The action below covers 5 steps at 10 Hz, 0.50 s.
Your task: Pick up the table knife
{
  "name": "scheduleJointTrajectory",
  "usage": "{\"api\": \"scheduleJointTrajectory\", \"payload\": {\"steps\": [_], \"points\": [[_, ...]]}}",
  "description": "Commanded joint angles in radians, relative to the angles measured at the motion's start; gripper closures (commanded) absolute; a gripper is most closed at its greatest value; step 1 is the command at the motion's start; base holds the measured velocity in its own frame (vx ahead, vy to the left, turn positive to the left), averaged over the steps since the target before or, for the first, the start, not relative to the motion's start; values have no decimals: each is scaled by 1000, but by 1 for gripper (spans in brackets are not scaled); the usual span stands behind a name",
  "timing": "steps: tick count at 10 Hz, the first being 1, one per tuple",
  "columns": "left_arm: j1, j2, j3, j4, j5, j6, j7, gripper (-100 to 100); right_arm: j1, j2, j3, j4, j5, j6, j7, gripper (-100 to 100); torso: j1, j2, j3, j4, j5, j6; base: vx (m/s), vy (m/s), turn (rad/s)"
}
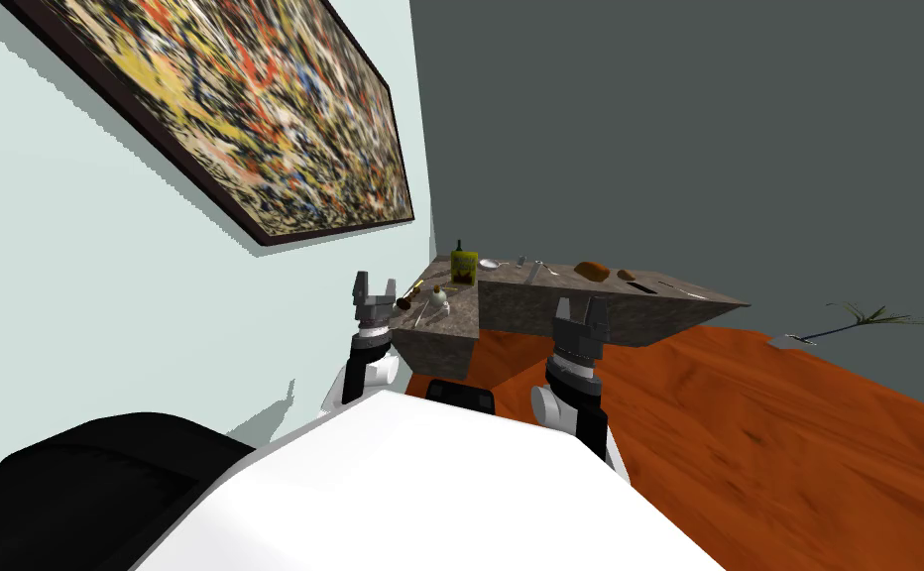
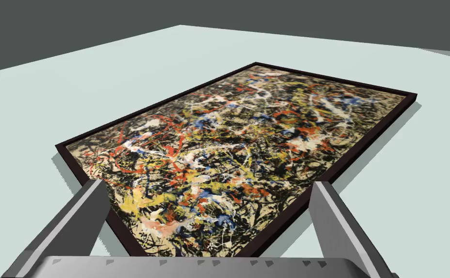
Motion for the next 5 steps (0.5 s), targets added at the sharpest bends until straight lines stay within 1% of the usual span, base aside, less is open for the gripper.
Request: {"api": "scheduleJointTrajectory", "payload": {"steps": [1, 5], "points": [[2, 33, 1, 8, 3, -2, 2, -100, 0, 0, 0, 0, 0, 0, 0, 0, 0, 0, 0, 0, 0, 0, -7, -6, -10], [11, 153, 9, 51, 19, -8, 12, -100, 0, 0, 0, 0, 0, 0, 0, 0, -1, 2, 1, 0, 0, 0, -22, -21, -29]]}}
